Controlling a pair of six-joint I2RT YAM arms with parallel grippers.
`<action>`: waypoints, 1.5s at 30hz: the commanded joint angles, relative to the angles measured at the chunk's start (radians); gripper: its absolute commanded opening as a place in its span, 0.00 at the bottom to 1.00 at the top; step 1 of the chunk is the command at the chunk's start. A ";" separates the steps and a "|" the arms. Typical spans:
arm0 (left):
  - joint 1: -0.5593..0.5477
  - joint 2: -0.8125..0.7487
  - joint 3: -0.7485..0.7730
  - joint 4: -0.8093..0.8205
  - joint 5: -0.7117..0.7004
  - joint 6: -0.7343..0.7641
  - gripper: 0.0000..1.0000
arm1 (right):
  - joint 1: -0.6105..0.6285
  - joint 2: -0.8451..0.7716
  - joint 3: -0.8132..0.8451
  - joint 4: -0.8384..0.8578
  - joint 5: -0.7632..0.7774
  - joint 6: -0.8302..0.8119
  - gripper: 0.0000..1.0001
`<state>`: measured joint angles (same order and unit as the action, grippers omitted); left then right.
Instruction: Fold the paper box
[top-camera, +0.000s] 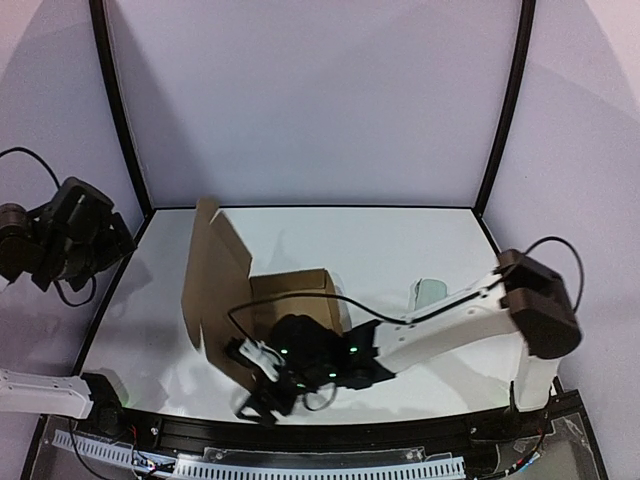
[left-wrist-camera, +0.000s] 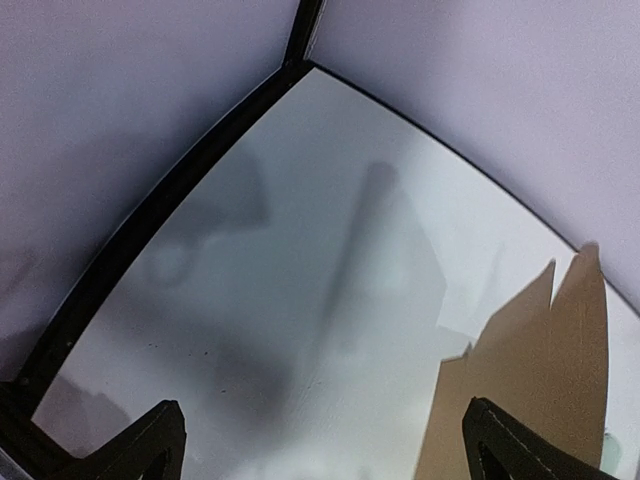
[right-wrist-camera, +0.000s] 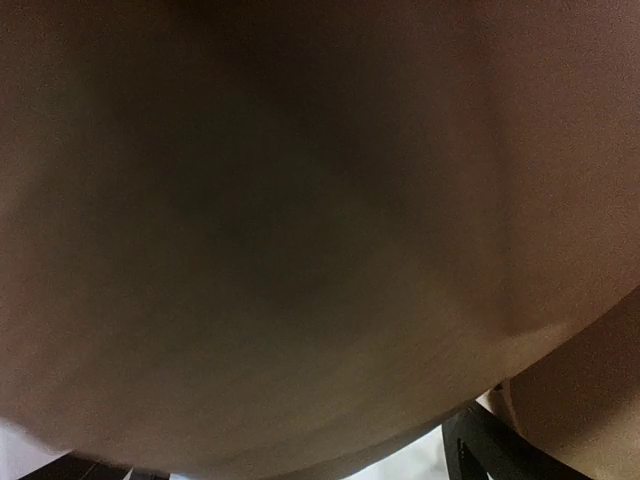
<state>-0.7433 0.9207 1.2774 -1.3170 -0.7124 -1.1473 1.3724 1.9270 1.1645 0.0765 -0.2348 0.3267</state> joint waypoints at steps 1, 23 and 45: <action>0.001 -0.065 0.018 -0.384 -0.006 -0.039 0.99 | 0.005 0.159 0.191 0.195 0.415 0.157 0.95; 0.001 -0.396 -0.286 0.145 0.473 0.294 0.99 | -0.036 -0.159 0.138 -0.207 0.513 0.070 0.98; 0.001 -0.190 -0.633 0.695 0.574 0.296 0.99 | -0.739 0.281 0.737 -0.641 -0.064 -0.131 0.98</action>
<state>-0.7425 0.6426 0.6323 -0.6388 0.0212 -0.8192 0.6567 2.1128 1.7966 -0.4351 -0.1944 0.3096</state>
